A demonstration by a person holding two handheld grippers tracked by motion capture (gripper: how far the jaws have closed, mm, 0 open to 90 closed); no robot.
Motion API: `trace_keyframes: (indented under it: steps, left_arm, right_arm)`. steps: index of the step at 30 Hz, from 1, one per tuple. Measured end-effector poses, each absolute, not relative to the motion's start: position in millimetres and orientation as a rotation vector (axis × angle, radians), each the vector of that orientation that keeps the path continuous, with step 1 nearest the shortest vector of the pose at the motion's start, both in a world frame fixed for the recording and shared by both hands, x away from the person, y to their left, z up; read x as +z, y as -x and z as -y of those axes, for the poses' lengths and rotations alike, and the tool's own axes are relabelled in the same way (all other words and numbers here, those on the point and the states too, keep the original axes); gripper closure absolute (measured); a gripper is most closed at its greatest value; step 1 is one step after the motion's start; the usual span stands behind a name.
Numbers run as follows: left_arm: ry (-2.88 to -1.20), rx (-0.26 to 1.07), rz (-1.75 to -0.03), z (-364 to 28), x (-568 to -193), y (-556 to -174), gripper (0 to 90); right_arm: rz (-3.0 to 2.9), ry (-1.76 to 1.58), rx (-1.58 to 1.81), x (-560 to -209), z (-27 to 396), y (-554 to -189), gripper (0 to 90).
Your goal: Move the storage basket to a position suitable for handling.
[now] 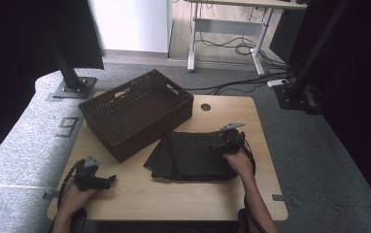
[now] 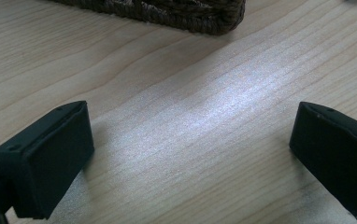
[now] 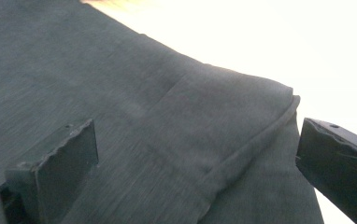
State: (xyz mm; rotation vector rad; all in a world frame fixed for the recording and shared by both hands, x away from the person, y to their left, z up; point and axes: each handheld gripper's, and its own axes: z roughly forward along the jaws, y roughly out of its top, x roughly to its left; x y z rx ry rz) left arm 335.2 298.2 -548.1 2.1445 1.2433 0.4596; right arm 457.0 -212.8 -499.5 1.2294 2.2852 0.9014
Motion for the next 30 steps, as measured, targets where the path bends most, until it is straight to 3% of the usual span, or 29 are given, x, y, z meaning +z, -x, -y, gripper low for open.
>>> trace_keyframes:
  steps: [13,17,27,30]
  left_arm:
    - [-2.145,0.46,-1.243,-298.1,-548.1,-335.1,0.0]
    - [-2.145,0.46,-1.243,-298.2,-548.1,-335.0,0.0]
    - [-2.182,0.438,-1.229,-294.1,-545.7,-333.4,0.0]
    - [-2.206,0.445,-1.209,-288.3,-542.0,-330.9,5.0]
  right_arm:
    - [-2.393,-1.32,0.889,-536.5,216.4,-475.0,2.9]
    - [-2.424,-1.31,0.923,-536.6,218.1,-469.4,12.8]
    - [-2.444,-1.287,0.942,-537.8,211.9,-444.7,13.8]
    - [-2.44,-1.279,0.958,-538.9,210.2,-436.9,13.8]
